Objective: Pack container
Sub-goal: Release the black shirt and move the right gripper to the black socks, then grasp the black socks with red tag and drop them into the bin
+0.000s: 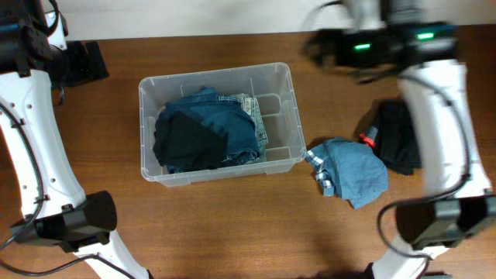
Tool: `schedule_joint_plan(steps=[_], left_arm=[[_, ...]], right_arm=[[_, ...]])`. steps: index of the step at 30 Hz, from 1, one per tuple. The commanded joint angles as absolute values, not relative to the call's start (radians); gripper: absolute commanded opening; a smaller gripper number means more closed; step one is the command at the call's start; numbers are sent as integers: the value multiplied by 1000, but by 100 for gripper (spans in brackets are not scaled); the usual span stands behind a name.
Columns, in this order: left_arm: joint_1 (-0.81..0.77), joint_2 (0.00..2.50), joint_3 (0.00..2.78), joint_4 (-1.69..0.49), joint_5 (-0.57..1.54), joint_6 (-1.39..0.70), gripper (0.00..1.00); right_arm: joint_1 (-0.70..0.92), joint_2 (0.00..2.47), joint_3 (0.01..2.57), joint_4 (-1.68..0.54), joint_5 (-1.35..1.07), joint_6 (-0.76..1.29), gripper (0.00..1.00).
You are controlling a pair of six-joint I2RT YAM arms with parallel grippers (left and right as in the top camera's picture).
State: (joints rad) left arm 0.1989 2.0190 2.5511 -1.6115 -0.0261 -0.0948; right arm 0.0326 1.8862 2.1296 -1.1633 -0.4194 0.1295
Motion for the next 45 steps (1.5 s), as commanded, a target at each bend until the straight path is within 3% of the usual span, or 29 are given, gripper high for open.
schedule_joint_plan(steps=[1,3,7,19,20,22,24,28,37,40,45], left_arm=[[204,2016,2563,-1610,-25,-93,99],[204,2016,2563,-1610,-25,-93,99],[204,2016,2563,-1610,-25,-93,99],[204,2016,2563,-1610,-25,-93,99],[204,2016,2563,-1610,-25,-93,99],[204,2016,2563,-1610,-25,-93,99],[204,2016,2563,-1610,-25,-93,99],[204,2016,2563,-1610,-25,-93,99],[204,2016,2563,-1610,-25,-93,99],[204,2016,2563,-1610,-25,-93,100],[204,2016,2563,-1610,-25,-93,99]], right_arm=[[-237,1935,2105,-1215,-402,162,98],[-434,1991,2046,-1220,-411,136,99],[-581,2087,1926,-1213,-410,41,99],[-601,2217,1579,-972,-569,-127,99],[-597,2217,1560,-953,-569,-125,92],[-594,2217,1524,-921,-568,-123,60],[-596,2217,1515,-923,-567,-118,36],[-598,2206,1543,-965,-601,-64,5],[-502,1950,1780,-1149,-1096,-74,4],[-387,1841,1828,-1142,-1096,-70,4],[-59,1743,1851,-977,-1096,81,4]])
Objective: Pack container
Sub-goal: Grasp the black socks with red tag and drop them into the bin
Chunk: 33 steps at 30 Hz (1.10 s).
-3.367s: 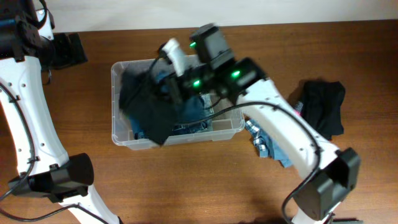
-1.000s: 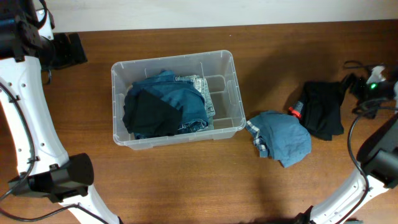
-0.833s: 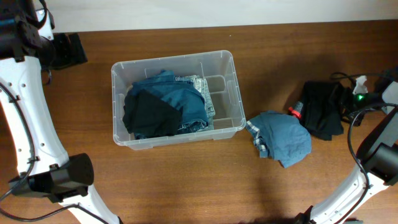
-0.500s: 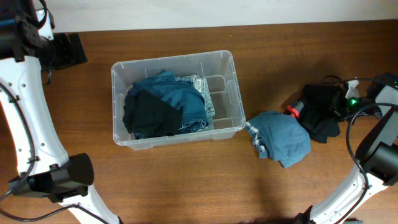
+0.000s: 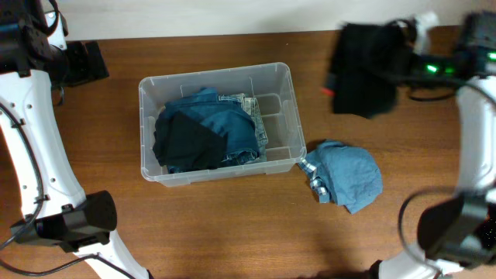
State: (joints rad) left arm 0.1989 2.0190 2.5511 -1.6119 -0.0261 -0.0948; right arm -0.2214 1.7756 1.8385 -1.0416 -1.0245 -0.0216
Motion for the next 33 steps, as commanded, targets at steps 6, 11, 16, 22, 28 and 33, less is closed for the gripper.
schedule_joint_plan(steps=[6,11,16,22,28,33], left_arm=[[204,2016,2563,-1610,-25,-93,100],[204,2016,2563,-1610,-25,-93,99],[204,2016,2563,-1610,-25,-93,99],[204,2016,2563,-1610,-25,-93,99],[204,2016,2563,-1610,-25,-93,100],[204,2016,2563,-1610,-25,-93,100]], right_arm=[[307,1810,1851,-682,-961,220,4],[430,1943,1851,-658,-672,219,4],[438,2112,1851,-670,-653,245,4],[438,2253,1851,-714,-513,244,4],[439,2167,1852,-783,-356,241,61],[438,2022,1852,-855,-150,204,71]])
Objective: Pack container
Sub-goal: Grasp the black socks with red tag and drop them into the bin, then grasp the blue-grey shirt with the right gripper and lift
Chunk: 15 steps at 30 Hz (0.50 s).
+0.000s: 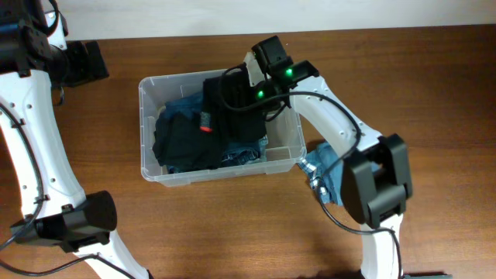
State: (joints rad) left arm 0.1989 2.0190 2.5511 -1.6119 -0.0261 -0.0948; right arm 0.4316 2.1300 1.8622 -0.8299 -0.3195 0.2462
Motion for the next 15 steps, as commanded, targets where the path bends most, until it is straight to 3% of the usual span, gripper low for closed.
schedule_joint_plan(steps=[1,5,7,9,11,15], left_arm=[[204,2016,2563,-1610,-25,-93,99],[204,2016,2563,-1610,-25,-93,99],[204,2016,2563,-1610,-25,-93,99],[204,2016,2563,-1610,-25,-93,99],[204,2016,2563,-1610,-25,-93,99],[204,2016,2563,-1610,-25,-93,99]], right_arm=[[437,1979,1852,-868,-97,191,71],[402,1826,1852,-899,54,188,72],[345,1760,1852,-922,57,212,79],[216,1711,1852,-999,20,253,93],[60,1711,1851,-1084,-80,252,99],[-198,1789,1850,-1234,-196,128,98]])
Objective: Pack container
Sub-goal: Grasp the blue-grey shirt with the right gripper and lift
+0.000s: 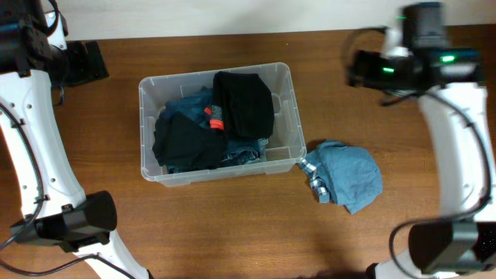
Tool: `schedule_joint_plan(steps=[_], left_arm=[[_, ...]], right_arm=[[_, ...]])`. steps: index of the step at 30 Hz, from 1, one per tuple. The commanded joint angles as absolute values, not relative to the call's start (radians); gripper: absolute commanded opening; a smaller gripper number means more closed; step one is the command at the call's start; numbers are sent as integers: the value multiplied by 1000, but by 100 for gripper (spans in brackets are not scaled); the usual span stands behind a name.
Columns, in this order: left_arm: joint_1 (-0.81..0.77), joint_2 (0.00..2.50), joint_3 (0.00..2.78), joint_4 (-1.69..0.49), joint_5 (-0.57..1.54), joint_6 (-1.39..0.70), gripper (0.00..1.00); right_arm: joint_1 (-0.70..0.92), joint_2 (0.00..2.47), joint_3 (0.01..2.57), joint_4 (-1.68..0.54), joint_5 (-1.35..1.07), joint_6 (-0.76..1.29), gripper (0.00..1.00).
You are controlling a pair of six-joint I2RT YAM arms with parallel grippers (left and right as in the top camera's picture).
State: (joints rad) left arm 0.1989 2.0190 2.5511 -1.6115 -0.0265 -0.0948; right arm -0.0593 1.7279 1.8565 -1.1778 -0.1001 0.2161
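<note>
The clear plastic container (288, 77) stands at the table's middle. In it, a black garment with a red tag (242, 102) lies on top of folded blue jeans (194, 108) and a dark garment (182, 139). A light blue garment (350, 174) lies crumpled on the table just right of the container. My right gripper (353, 71) hovers to the right of the container, blurred and holding nothing that shows. My left gripper (81, 62) sits far left of the container, and its fingers are too dark to read.
The white left arm (31, 124) runs along the left edge of the table. The right arm (453, 132) runs up the right side, beyond the blue garment. Bare wood shows in front of the container.
My right gripper was over the container with the black garment. It now sits off to the right without it, and the garment lies flat in the container.
The black garment first lay on the table at the right, beside the blue one. Then my right gripper held it in the air near the back right. Then it was over the container, and now it rests inside while the gripper is away.
</note>
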Motion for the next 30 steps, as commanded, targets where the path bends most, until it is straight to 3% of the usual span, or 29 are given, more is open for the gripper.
schedule_joint_plan(steps=[1,4,9,13,18,19,22,25,30], left_arm=[[204,2016,2563,-1610,-25,-93,99],[204,2016,2563,-1610,-25,-93,99],[204,2016,2563,-1610,-25,-93,99],[204,2016,2563,-1610,-25,-93,99],[204,2016,2563,-1610,-25,-93,99],[204,2016,2563,-1610,-25,-93,99],[204,2016,2563,-1610,-25,-93,100],[204,2016,2563,-1610,-25,-93,99],[204,2016,2563,-1610,-25,-93,99]], right_arm=[[-248,1822,1850,-1269,-196,98,98],[-334,1926,1847,-1364,-224,-27,98],[-347,2136,1754,-1412,-313,-193,98],[-321,2214,1619,-1396,-478,-364,98],[-279,2214,1414,-1246,-528,-377,99],[-271,2214,1385,-1217,-527,-365,93],[-255,2214,1350,-1169,-526,-316,49],[-258,2209,1380,-1200,-520,-276,22],[-255,2145,1523,-1363,-521,-276,12]])
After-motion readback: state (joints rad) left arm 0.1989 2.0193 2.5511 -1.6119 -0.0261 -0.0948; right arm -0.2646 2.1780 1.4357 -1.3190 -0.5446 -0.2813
